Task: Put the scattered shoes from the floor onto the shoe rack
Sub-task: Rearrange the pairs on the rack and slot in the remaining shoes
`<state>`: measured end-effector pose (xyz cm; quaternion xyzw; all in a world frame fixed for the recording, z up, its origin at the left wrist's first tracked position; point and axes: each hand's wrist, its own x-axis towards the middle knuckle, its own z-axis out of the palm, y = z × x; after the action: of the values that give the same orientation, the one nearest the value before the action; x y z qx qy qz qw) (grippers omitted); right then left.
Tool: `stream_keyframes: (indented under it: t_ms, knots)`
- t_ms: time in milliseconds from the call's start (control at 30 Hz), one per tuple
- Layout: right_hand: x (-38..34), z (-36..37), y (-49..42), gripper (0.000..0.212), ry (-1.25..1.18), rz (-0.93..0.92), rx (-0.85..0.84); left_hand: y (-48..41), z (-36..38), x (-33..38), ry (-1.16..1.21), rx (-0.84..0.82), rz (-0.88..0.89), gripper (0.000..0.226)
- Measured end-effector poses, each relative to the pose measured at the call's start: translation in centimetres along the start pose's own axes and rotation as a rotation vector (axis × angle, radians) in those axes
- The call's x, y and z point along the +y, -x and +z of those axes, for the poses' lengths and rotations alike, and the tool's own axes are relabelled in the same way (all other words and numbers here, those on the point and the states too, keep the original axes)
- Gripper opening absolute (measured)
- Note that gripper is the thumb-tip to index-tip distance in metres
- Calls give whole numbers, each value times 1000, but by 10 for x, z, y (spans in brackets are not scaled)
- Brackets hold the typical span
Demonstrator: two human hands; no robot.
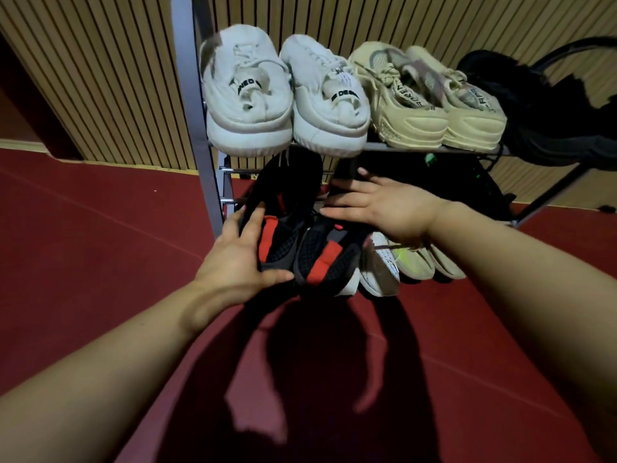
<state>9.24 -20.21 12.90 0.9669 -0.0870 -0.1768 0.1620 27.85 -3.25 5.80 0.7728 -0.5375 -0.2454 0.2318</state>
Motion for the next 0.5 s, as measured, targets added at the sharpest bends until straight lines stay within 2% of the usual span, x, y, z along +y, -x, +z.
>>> stream_keyframes:
  t_ms: [67,133,167,267,367,500]
  knots:
    - [1,8,-6,65,-40,94,-84,1,1,-1,5,5,3,113]
    - [-2,18,-7,55,-57,233,-123,1,3,-2,19,13,6,112]
    - [-4,22,-7,58,-82,291,-142,1,3,-1,22,18,11,113]
    - [-19,26,-1,69,-213,385,-109,2,5,-3,67,17,26,114]
    - [-28,24,8,76,-582,512,-57,3,2,-6,103,-50,37,118]
    - [-59,23,8,61,-1221,756,231,3,-1,-11,154,-79,68,116]
